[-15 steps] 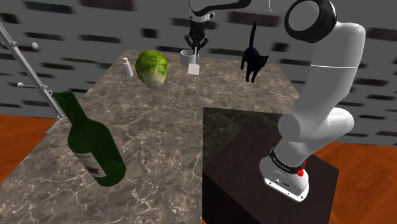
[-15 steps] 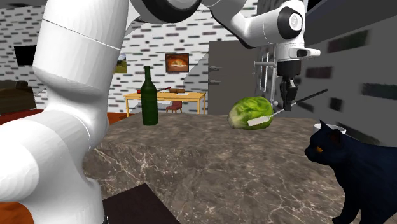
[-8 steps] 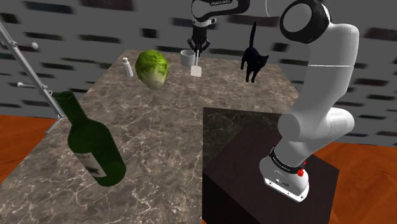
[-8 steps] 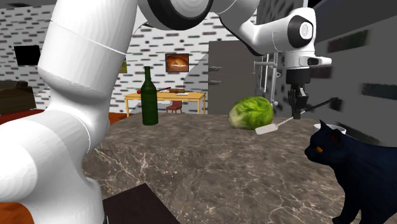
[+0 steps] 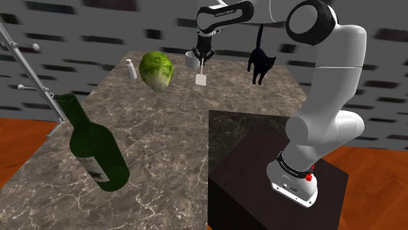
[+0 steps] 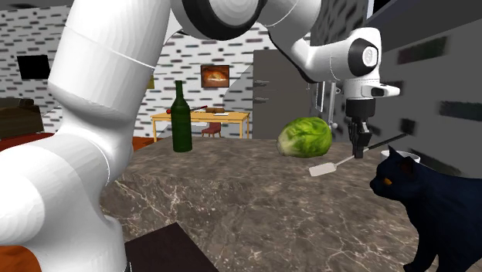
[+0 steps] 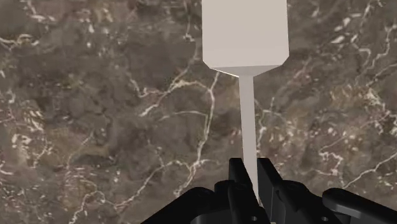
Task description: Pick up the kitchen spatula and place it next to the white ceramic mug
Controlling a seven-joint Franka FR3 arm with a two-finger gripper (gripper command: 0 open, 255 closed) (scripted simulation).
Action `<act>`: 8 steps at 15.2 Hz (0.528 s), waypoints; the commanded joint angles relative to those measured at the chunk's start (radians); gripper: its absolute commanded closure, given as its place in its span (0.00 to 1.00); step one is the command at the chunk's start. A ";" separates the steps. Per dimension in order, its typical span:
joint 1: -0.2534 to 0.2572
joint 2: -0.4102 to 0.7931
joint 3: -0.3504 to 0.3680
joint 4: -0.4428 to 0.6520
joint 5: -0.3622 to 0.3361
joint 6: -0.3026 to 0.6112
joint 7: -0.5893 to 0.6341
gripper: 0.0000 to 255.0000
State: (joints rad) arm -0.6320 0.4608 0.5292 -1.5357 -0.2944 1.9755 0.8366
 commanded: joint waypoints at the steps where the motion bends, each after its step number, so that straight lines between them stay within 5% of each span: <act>1: 0.000 0.006 -0.003 -0.017 -0.005 0.023 0.004 1.00; 8: 0.002 0.037 -0.014 -0.068 -0.027 0.100 0.021 1.00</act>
State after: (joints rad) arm -0.6296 0.4950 0.5162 -1.5953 -0.3185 2.0644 0.8551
